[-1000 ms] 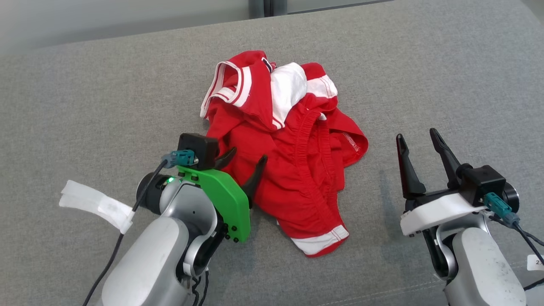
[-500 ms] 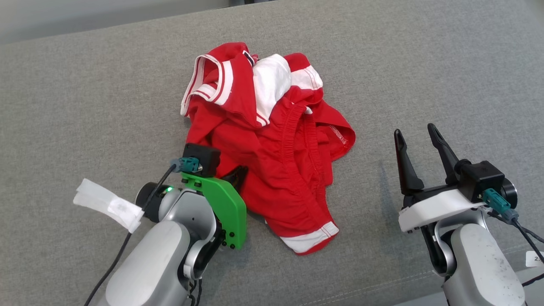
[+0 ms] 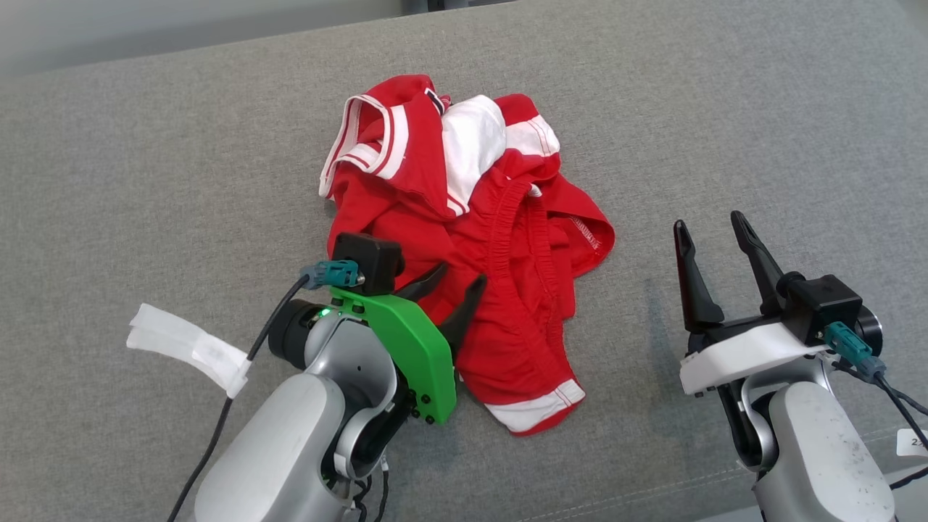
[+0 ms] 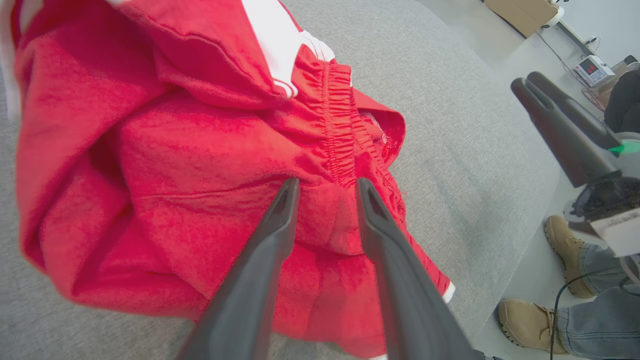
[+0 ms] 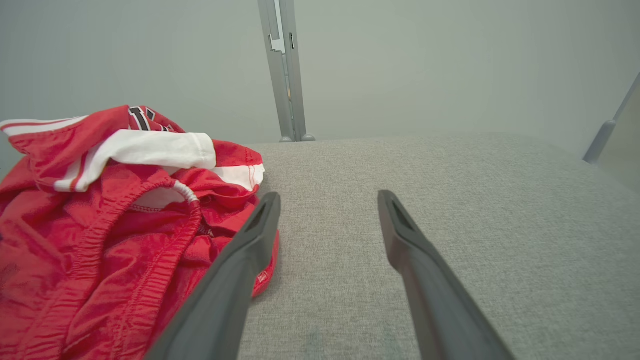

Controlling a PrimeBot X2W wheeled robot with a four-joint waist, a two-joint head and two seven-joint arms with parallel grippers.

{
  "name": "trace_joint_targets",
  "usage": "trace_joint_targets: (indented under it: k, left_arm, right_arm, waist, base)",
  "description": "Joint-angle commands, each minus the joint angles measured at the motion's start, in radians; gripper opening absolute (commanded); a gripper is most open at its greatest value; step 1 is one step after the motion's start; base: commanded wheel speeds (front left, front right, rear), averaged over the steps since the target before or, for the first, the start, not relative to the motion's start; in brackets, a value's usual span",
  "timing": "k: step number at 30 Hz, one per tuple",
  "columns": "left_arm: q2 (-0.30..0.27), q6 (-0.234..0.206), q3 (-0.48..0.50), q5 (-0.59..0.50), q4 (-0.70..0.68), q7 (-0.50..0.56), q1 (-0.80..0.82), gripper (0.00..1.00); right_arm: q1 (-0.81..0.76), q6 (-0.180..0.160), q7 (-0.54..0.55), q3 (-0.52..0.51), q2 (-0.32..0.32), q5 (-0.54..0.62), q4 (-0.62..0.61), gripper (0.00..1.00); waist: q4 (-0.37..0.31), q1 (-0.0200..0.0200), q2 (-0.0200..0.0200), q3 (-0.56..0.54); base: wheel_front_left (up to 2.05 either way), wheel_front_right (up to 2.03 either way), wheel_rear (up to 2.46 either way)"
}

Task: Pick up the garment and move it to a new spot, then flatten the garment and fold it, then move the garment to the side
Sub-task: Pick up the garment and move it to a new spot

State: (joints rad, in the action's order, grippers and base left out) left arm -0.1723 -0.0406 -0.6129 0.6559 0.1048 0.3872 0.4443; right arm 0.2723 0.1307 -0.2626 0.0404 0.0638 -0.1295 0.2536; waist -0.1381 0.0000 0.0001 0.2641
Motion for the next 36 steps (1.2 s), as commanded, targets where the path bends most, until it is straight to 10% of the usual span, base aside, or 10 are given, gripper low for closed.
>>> trace_joint_targets:
  k: [1,15,16,17,24,30,36]
  left_arm:
    - [-0.001,0.004,0.002,0.012,-0.012,0.007,-0.009,1.00]
    - [0.010,-0.049,-0.018,-0.032,0.112,0.076,0.094,1.00]
    - [0.008,-0.050,-0.020,-0.037,0.130,0.078,0.100,0.89]
    - [0.001,-0.043,-0.027,-0.047,0.146,0.076,0.109,0.01]
    - [-0.025,0.026,-0.058,-0.049,0.118,0.065,0.125,0.00]
    - [-0.100,0.056,-0.016,0.056,-0.329,0.113,0.043,0.00]
    - [-0.226,-0.041,0.224,0.219,-0.663,0.230,0.070,0.00]
  right_arm:
    - [-0.001,0.000,-0.003,-0.002,0.000,-0.002,0.001,1.00]
    - [0.025,0.000,-0.003,0.028,-0.002,-0.012,0.010,1.00]
    - [0.024,0.000,-0.003,0.029,-0.003,-0.011,0.011,1.00]
    - [0.023,0.000,-0.003,0.031,-0.004,-0.011,0.012,1.00]
    - [0.005,0.000,-0.003,0.020,-0.007,-0.016,0.014,1.00]
    - [-0.026,0.000,-0.003,-0.013,-0.006,-0.017,0.006,1.00]
    - [-0.031,0.000,-0.003,-0.018,-0.006,-0.009,0.002,1.00]
  waist:
    - [0.004,0.0000,-0.0001,0.001]
    - [-0.026,0.0000,-0.0001,0.026]
    - [-0.031,0.0000,-0.0001,0.026]
    - [-0.035,0.0000,-0.0001,0.026]
    - [-0.047,0.0000,-0.0001,0.017]
    - [-0.030,0.0000,-0.0001,-0.009]
    - [-0.001,0.0000,-0.0001,-0.019]
  base:
    - [0.00,0.00,0.00]
    - [0.00,0.00,0.00]
    - [0.00,0.00,0.00]
    - [0.00,0.00,0.00]
    - [0.00,0.00,0.00]
    - [0.00,0.00,0.00]
    - [0.00,0.00,0.00]
